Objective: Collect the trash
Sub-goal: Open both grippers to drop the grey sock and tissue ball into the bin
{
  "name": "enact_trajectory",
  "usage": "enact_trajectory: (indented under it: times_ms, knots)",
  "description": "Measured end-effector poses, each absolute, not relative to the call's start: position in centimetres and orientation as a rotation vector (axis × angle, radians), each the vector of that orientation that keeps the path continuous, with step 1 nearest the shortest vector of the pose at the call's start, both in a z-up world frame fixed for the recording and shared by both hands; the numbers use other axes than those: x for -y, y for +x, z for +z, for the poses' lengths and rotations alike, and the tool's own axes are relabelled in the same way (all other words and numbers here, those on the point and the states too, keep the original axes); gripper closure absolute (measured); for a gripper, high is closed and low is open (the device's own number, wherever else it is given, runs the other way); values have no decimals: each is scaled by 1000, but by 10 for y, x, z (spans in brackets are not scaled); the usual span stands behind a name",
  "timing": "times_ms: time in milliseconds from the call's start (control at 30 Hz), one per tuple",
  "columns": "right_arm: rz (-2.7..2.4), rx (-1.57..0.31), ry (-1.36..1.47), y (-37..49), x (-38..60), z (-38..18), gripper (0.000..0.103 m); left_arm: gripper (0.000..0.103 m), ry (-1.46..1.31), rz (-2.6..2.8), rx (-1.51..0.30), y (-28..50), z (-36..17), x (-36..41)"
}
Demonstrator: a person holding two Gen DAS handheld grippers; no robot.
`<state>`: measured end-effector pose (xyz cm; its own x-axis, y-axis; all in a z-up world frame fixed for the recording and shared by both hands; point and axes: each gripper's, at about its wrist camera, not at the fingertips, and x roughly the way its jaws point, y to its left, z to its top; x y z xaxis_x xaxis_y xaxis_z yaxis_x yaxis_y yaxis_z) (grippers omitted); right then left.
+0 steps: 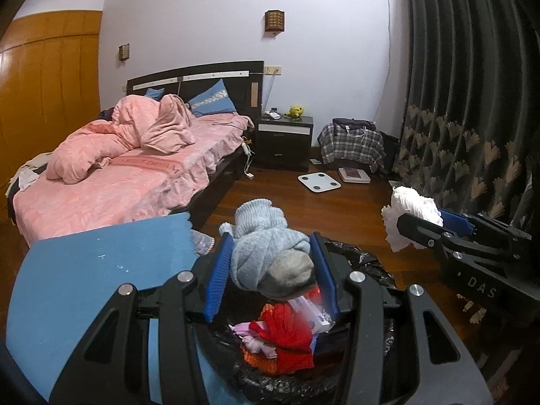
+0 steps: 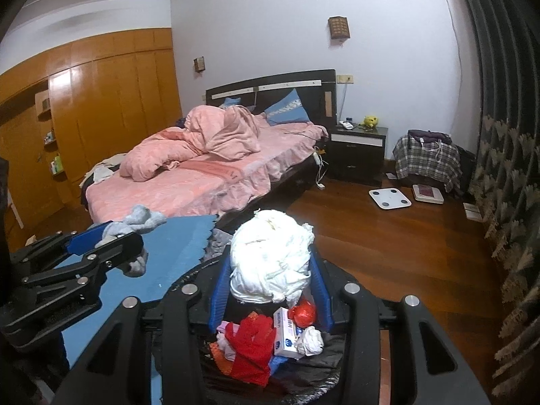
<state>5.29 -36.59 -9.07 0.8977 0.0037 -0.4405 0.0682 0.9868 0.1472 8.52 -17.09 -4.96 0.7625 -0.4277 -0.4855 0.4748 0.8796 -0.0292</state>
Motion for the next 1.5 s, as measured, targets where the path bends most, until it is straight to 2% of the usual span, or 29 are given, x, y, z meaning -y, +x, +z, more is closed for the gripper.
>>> enact_trajectory:
  times_ms: [633, 1500]
  knots:
    - [-55, -506, 168, 89, 408, -127, 60, 58, 106, -537, -563, 132, -98, 215]
    - [18, -594, 177, 150, 415, -171, 60, 57, 122, -529, -646, 184, -137, 227]
